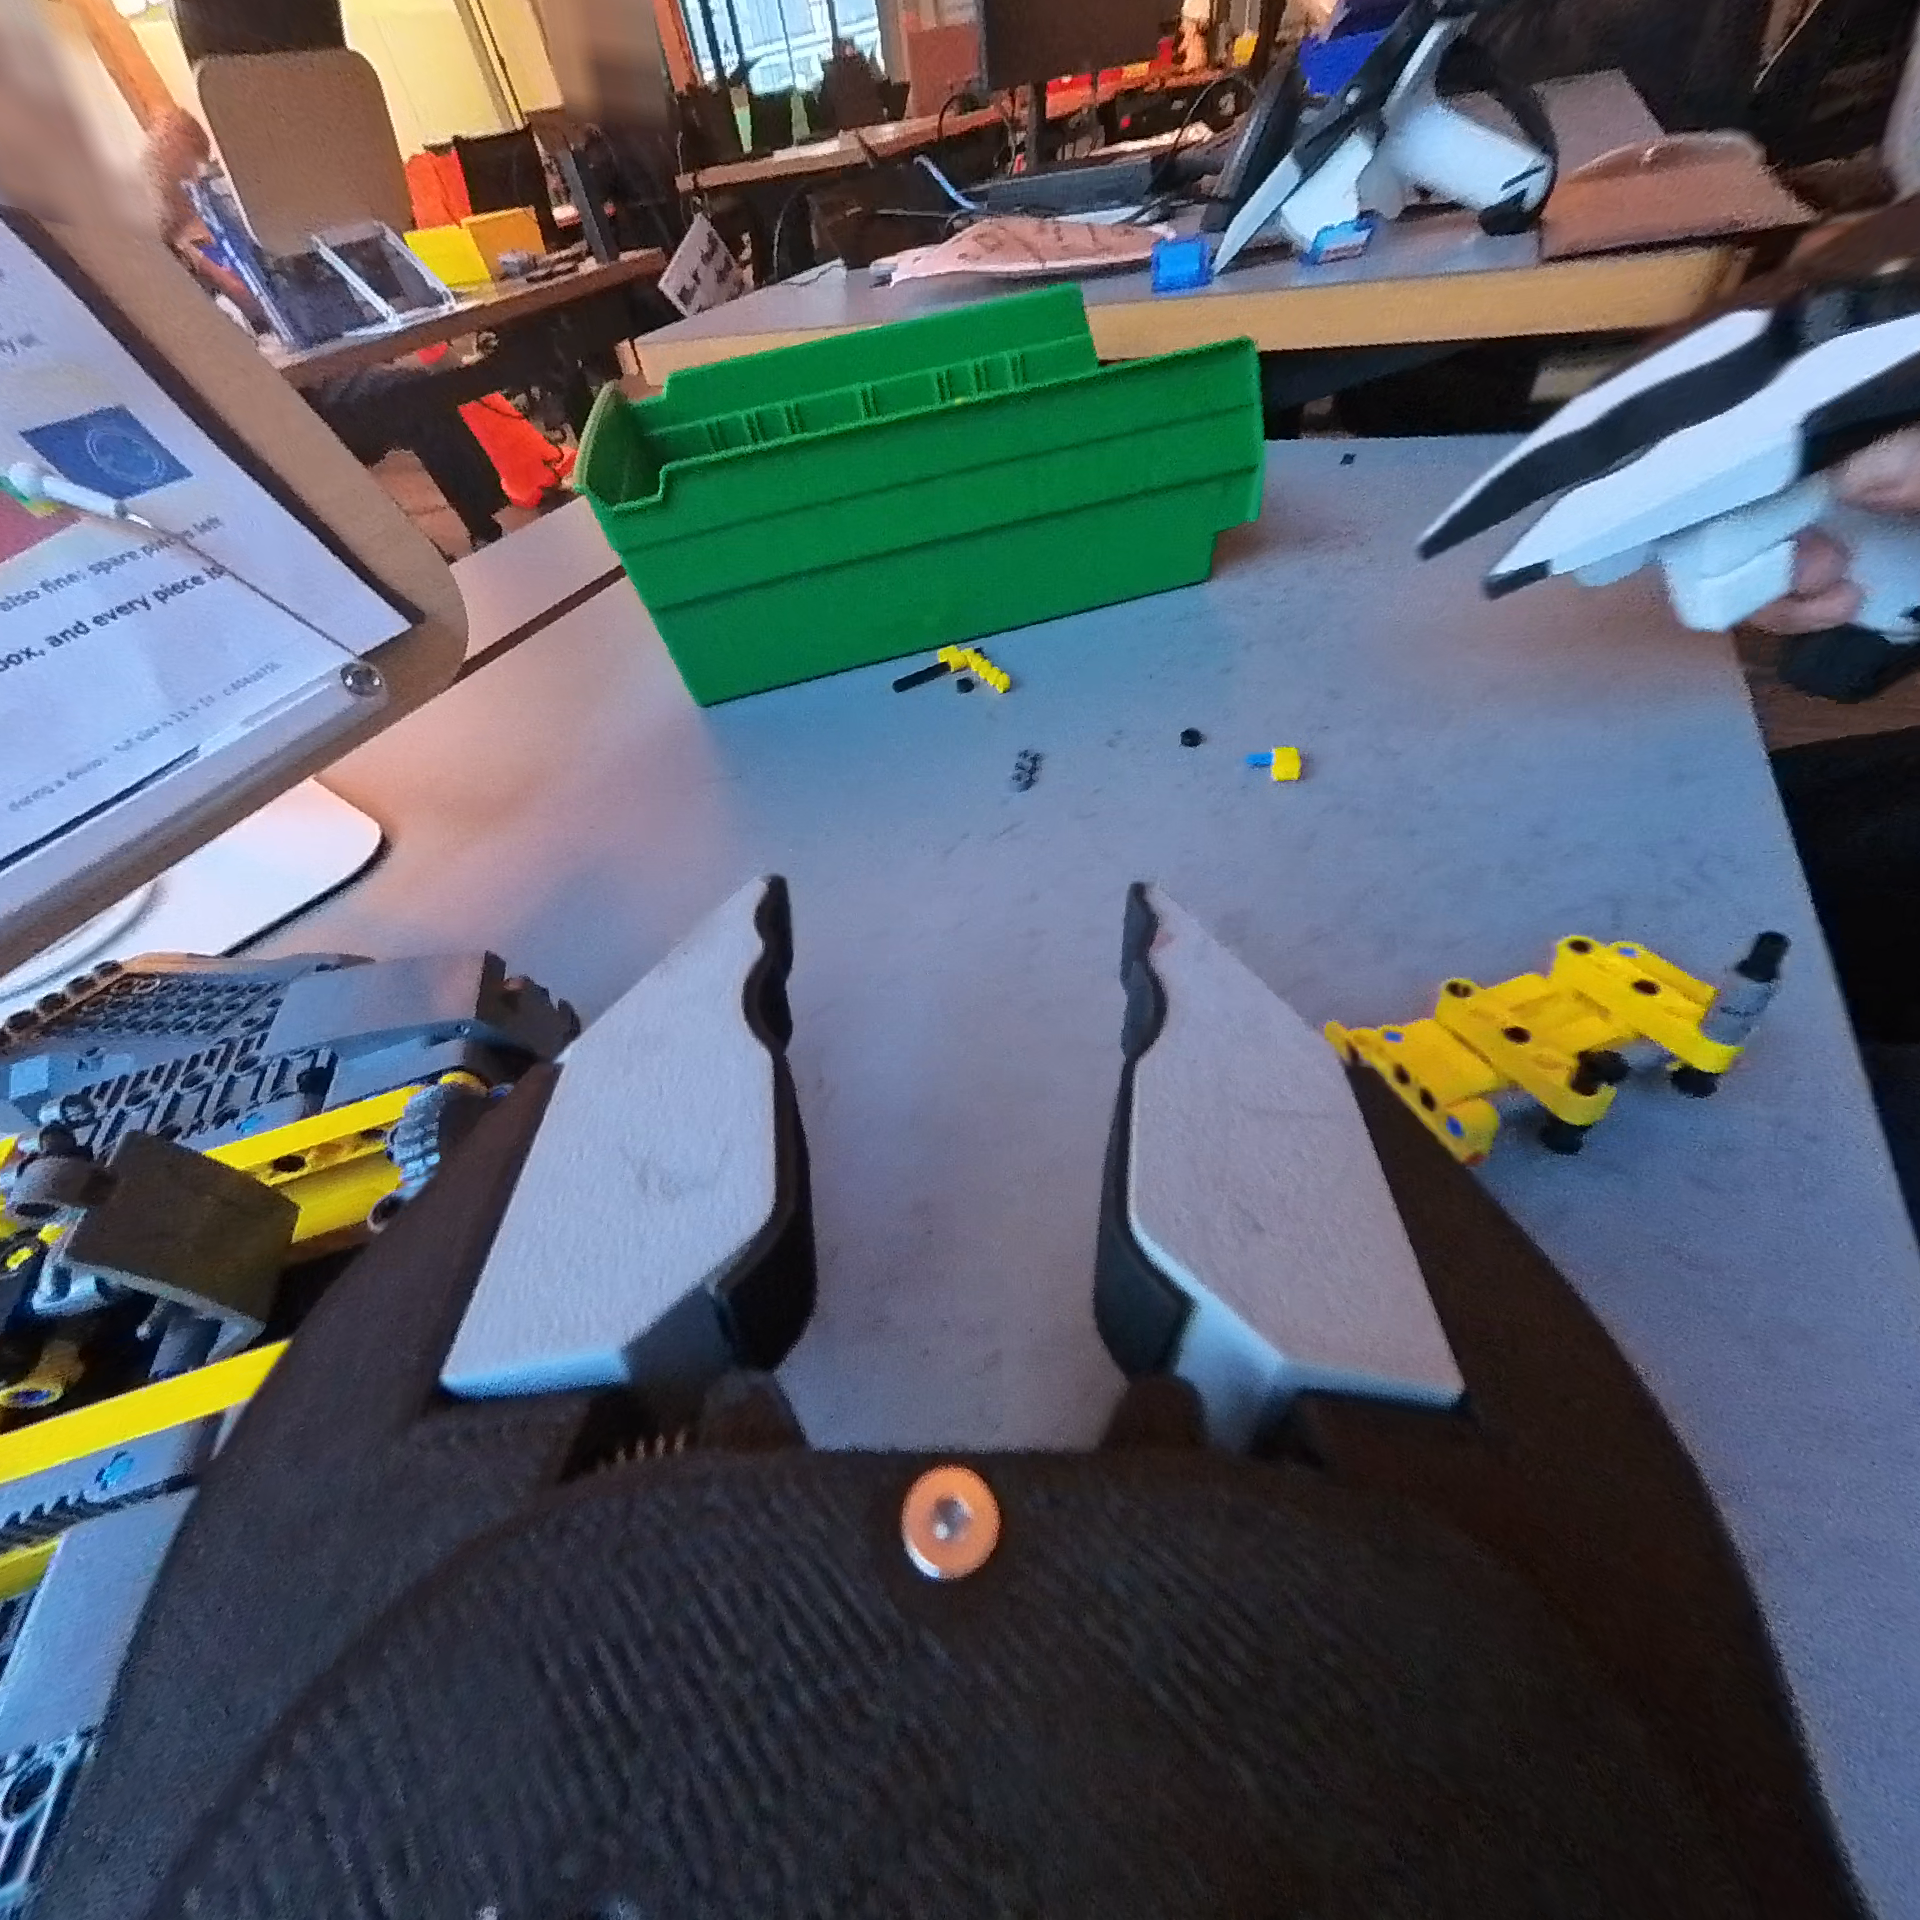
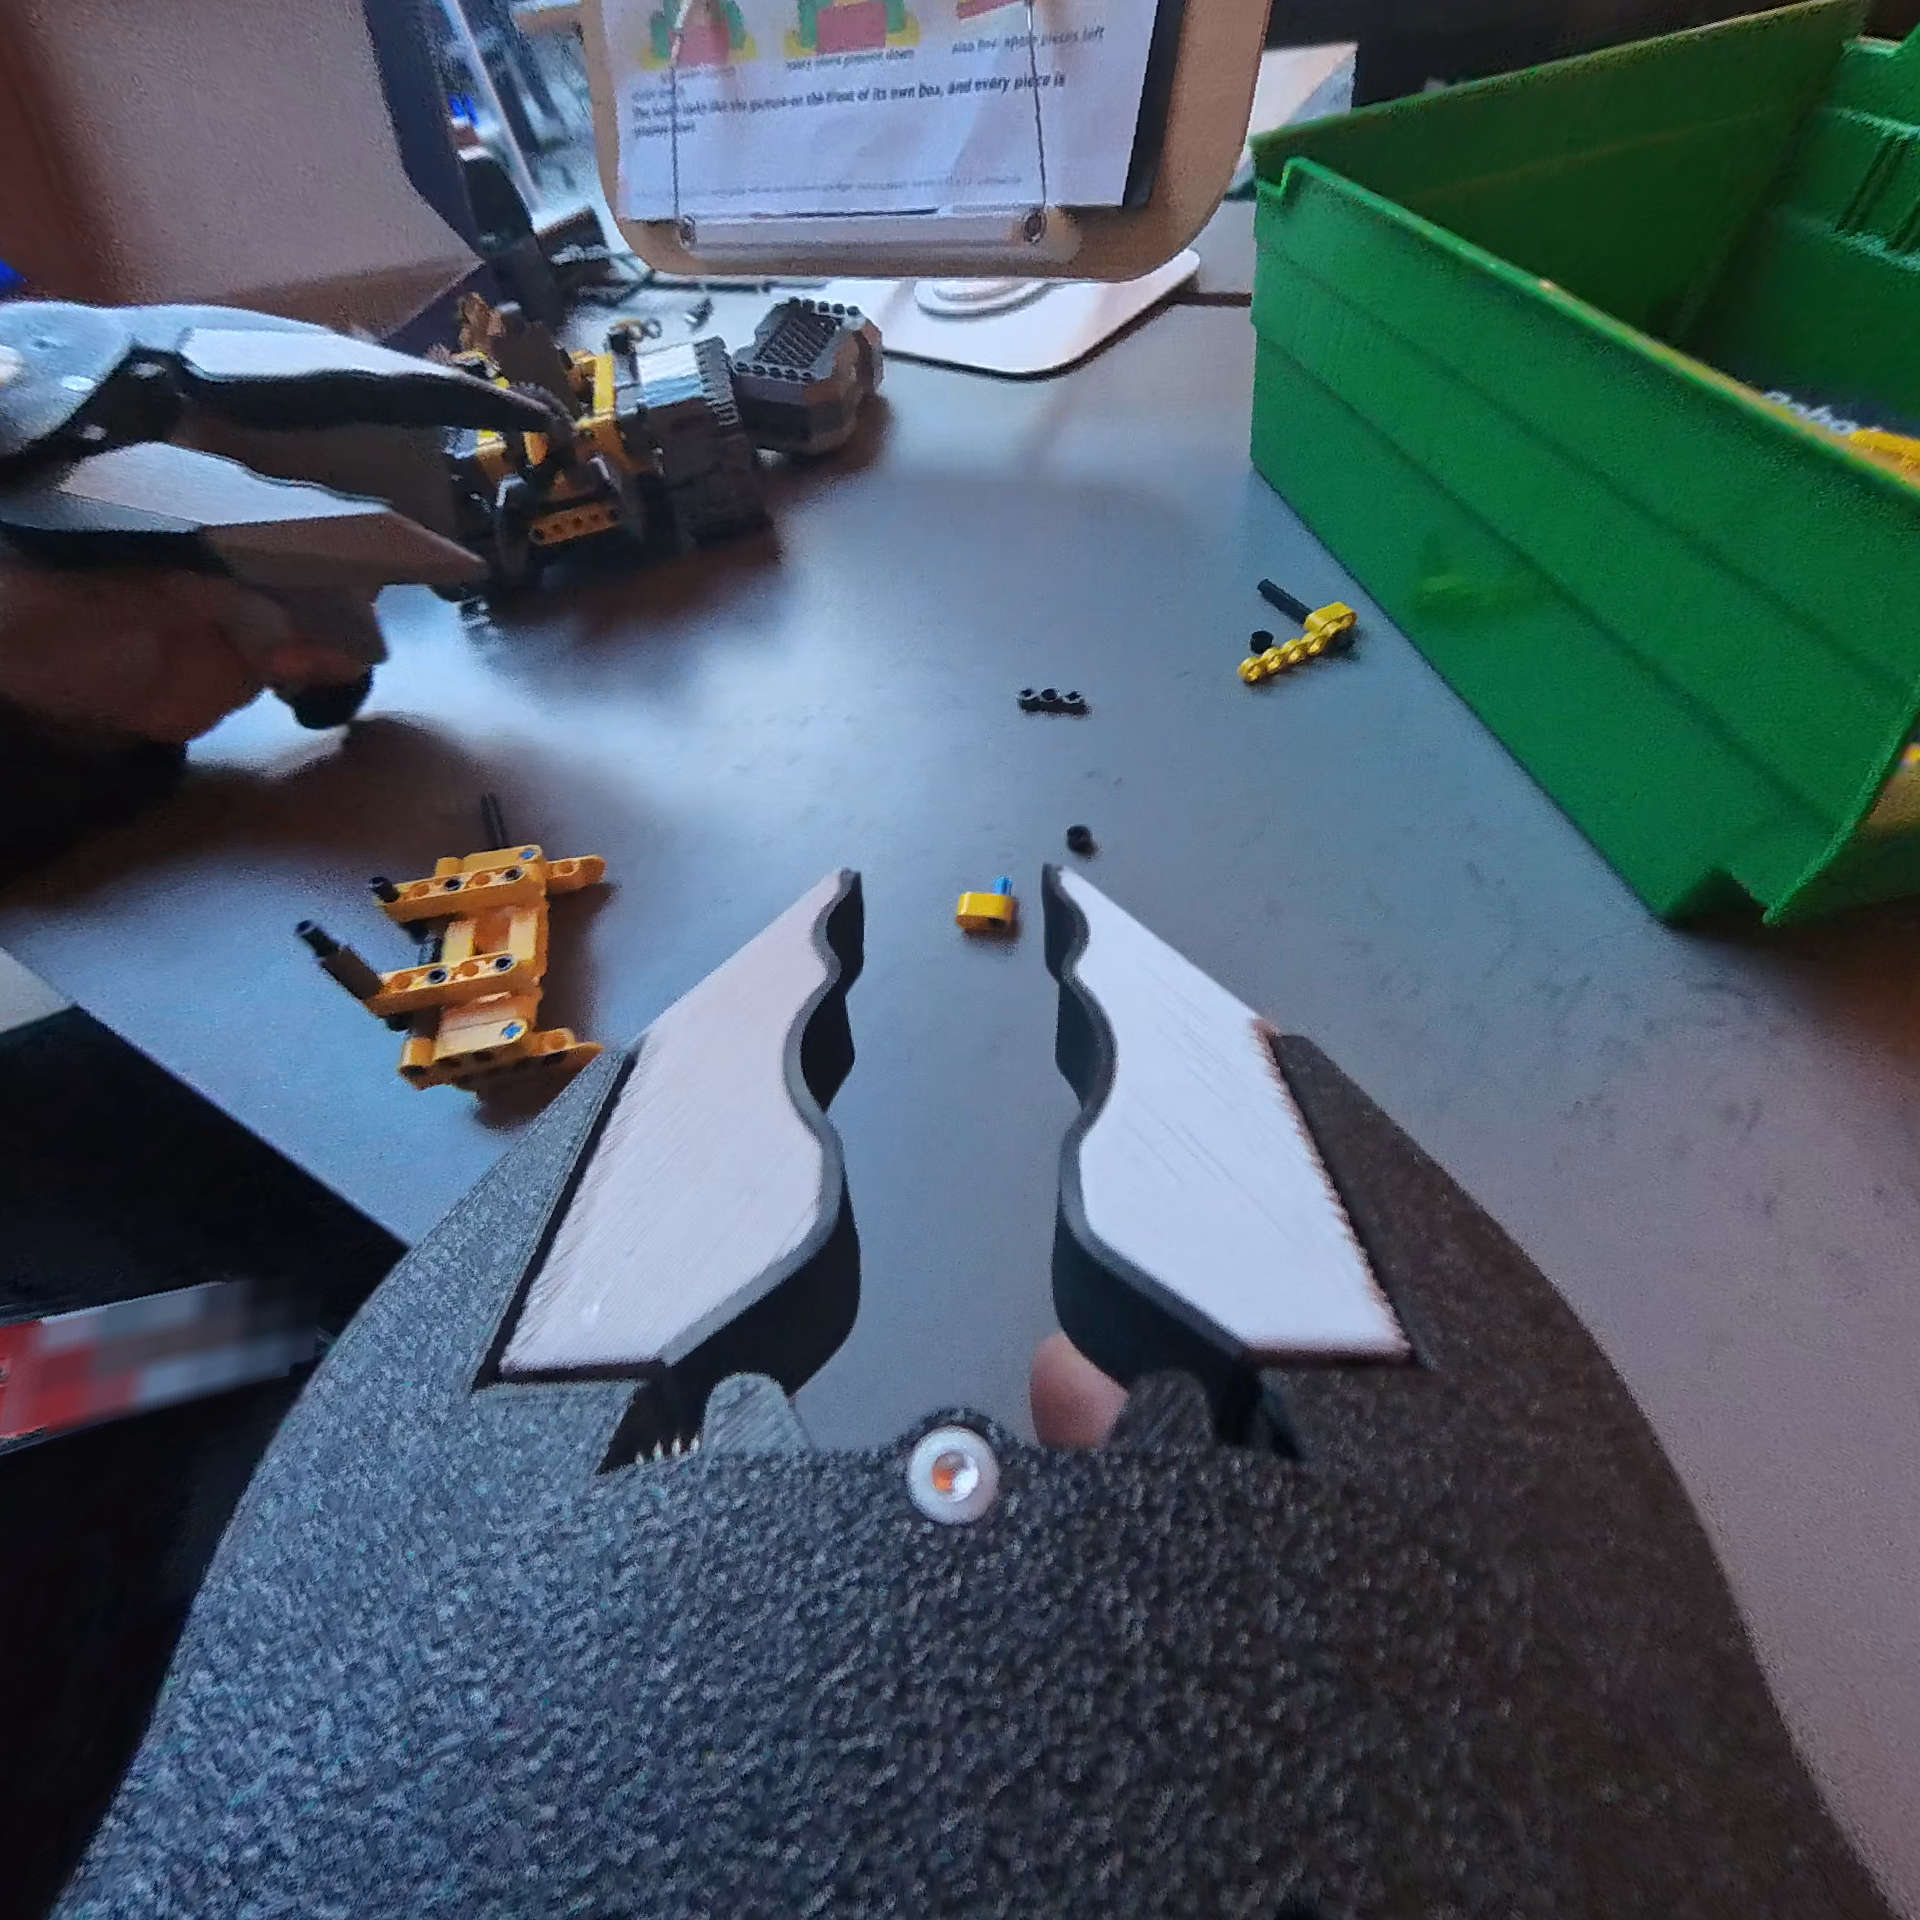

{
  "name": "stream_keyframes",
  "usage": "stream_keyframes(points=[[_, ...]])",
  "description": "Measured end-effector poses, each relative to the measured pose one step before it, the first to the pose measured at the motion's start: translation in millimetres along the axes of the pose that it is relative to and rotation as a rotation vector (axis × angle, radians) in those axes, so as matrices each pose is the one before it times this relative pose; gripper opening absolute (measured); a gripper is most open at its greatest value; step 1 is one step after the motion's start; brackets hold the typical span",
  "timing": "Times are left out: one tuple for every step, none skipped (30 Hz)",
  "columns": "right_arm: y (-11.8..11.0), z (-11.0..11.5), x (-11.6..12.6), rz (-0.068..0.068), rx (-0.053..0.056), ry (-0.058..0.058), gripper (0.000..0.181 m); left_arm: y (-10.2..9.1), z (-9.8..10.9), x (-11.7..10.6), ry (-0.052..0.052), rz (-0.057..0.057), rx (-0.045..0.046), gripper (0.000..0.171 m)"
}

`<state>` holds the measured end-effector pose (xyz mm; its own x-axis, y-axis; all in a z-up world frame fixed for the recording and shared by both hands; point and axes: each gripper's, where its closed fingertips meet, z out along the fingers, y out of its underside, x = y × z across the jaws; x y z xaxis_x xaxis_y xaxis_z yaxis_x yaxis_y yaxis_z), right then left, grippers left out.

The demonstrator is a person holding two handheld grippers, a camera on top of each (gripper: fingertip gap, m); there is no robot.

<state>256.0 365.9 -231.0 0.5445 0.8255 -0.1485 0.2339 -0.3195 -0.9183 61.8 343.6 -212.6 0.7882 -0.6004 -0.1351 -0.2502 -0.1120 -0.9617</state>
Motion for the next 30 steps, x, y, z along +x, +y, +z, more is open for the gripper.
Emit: stream_keyframes(points=[[2.62,-3.22,-1.43,0.0135,0.0169,0.0004,0.032,1.69,0.17,-1.87,-0.0149,0.0077,-0.00834,0.063],[0.93,-3.48,1.49,0.0183,0.0312,0.0251,0.036,-0.26,-0.51,-1.91,-0.0190,0.0137,0.00334,0.063],[-1.39,-3.87,0.53,0.0252,0.0511,0.0260,0.039,-1.30,-0.72,-1.42,-0.0167,0.0144,0.01084,0.061],[-1.33,-3.53,-5.98,0.0201,0.0484,-0.0136,0.041,-0.70,-0.40,-0.80,-0.0105,0.0102,0.00669,0.059],[0.67,-2.66,-6.69,0.0027,0.0218,-0.0197,0.043,0.31,0.06,-1.12,-0.0099,0.0034,0.00078,0.060],[2.19,-2.21,-1.21,-0.0185,0.0026,0.0143,0.044,0.43,-0.09,-1.23,-0.0077,-0.0013,0.00050,0.059],[2.01,-1.99,1.58,-0.0300,-0.0030,0.0279,0.045,-0.47,-0.61,-1.14,-0.0058,-0.0024,0.00568,0.058],[1.25,-1.64,0.46,-0.0254,-0.0034,0.0126,0.045,-2.02,-1.32,-2.31,-0.0128,0.0011,0.01572,0.054],[0.73,-1.09,-1.50,-0.0129,-0.0021,-0.0057,0.045,-1.97,-1.82,-3.23,-0.0195,0.0032,0.01706,0.050],[0.19,-0.69,-1.80,-0.0020,0.0010,-0.0112,0.046,-1.40,-1.69,-2.91,-0.0177,-0.0001,0.00985,0.048],[-0.16,-0.49,-1.48,0.0057,0.0071,-0.0081,0.046,-0.43,-1.46,-1.81,-0.0123,-0.0091,0.00164,0.047],[0.23,0.22,-1.68,0.0118,0.0109,-0.0061,0.047,1.61,-0.91,0.48,-0.0003,-0.0162,-0.00971,0.047],[2.75,0.89,-2.30,0.0076,-0.0003,-0.0066,0.049,3.60,-0.55,2.08,0.0067,-0.0106,-0.01934,0.048],[5.19,1.24,-1.36,-0.0083,-0.0176,0.0032,0.052,1.85,-1.08,2.20,0.0056,0.0026,-0.01458,0.050],[4.90,1.15,-0.88,-0.0270,-0.0215,0.0095,0.057,-0.37,-1.67,0.27,-0.0095,0.0096,0.00385,0.051],[2.72,0.67,-1.08,-0.0377,-0.0170,0.0101,0.063,-2.07,-1.88,-0.03,-0.0072,0.0093,0.01744,0.051],[-0.84,0.02,0.98,-0.0368,-0.0055,0.0257,0.069,-2.42,-1.75,0.71,0.0059,0.0023,0.02037,0.051],[-4.82,-0.80,1.23,-0.0334,0.0128,0.0274,0.072,-2.74,-0.98,-1.06,0.0015,-0.0030,0.02227,0.052],[-6.70,-0.37,-1.18,-0.0267,0.0186,0.0086,0.073,-1.64,-0.30,-2.77,-0.0031,-0.0088,0.01581,0.052],[-6.35,0.60,-0.08,-0.0172,0.0108,0.0117,0.077,-0.71,0.12,-2.08,0.0069,-0.0120,0.00777,0.052],[-4.99,1.83,1.43,-0.0155,0.0023,0.0191,0.082,-0.07,0.75,-1.48,0.0123,-0.0171,0.00184,0.052],[-3.33,2.68,1.72,-0.0178,-0.0052,0.0163,0.085,0.64,0.96,0.43,0.0210,-0.0190,-0.00358,0.052],[-2.32,3.11,2.11,-0.0134,-0.0057,0.0161,0.086,0.91,0.63,0.39,0.0165,-0.0178,-0.00667,0.053],[-1.20,3.20,1.70,-0.0028,-0.0057,0.0108,0.087,0.71,0.22,0.32,0.0091,-0.0124,-0.00560,0.055],[0.02,2.98,1.57,0.0097,-0.0093,0.0095,0.087,0.68,-0.13,1.03,0.0072,-0.0047,-0.00562,0.055],[0.62,2.26,2.00,0.0159,-0.0084,0.0123,0.089,0.45,0.09,1.76,0.0075,0.0013,-0.00421,0.055],[1.18,1.47,1.52,0.0172,-0.0057,0.0100,0.089,0.51,0.45,1.78,0.0056,0.0056,-0.00474,0.055],[1.47,1.06,0.61,0.0183,-0.0024,0.0037,0.088,0.69,0.28,0.70,-0.0019,0.0066,-0.00608,0.055],[1.90,0.72,0.47,0.0198,-0.0019,0.0030,0.087,0.52,-0.11,0.91,0.0005,0.0050,-0.00422,0.054],[2.55,0.60,0.25,0.0180,-0.0047,0.0004,0.084,0.34,-0.46,1.32,0.0047,0.0032,-0.00286,0.052]])
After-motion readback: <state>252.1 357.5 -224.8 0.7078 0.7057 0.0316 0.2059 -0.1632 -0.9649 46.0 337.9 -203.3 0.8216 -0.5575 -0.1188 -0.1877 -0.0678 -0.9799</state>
